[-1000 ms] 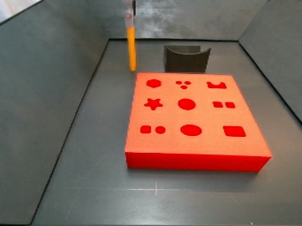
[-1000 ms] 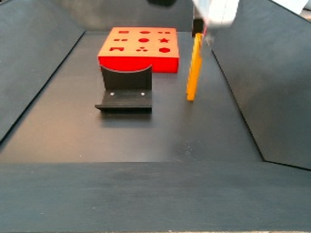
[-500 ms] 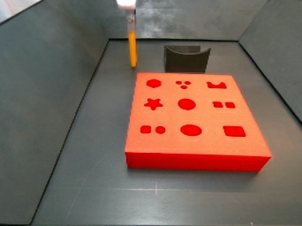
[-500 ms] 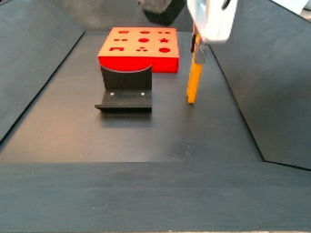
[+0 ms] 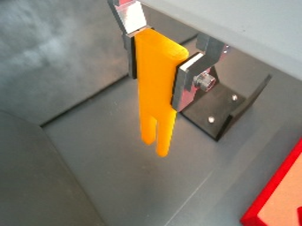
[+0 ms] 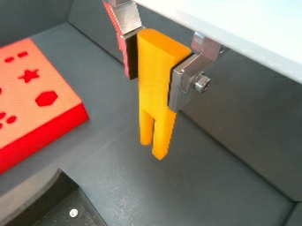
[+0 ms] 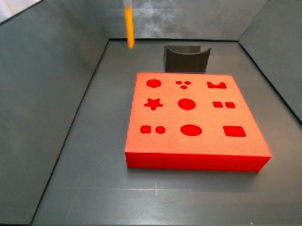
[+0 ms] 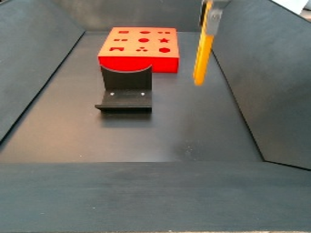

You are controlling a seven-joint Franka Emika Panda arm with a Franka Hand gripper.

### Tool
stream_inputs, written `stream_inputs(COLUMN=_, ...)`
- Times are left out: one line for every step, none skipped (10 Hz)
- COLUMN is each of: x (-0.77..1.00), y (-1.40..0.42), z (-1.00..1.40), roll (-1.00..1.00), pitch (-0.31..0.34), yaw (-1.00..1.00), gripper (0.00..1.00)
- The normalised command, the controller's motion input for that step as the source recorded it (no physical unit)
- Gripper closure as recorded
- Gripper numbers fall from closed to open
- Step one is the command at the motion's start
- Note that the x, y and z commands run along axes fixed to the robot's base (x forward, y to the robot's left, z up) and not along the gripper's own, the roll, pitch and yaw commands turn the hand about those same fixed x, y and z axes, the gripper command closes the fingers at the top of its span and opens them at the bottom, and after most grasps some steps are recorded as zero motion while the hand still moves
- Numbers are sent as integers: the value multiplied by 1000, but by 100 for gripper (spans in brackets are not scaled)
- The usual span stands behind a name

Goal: Pick up the square-circle object. Move up. Rotate the square-circle object. Move to above the board. Insert the square-circle object.
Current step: Move to above the board.

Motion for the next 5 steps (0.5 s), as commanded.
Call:
stream_inputs(x=-50, y=81, z=1000, roll=84, pitch=81, yaw=16, gripper=100)
stream_inputs(x=-37, y=79, z=1000, roll=70, pitch=95, yaw=7, gripper=100)
stream_inputs(x=-31, y=80, z=1000, roll=63, pitch=102, yaw=5, gripper=100)
stream_inputs(x=-19, y=77, z=1000, roll=48, pitch=108, yaw=0, gripper=100)
stream_inputs(x=-5, y=56, z=853, roll=31, pitch=106, yaw=-4, gripper=100)
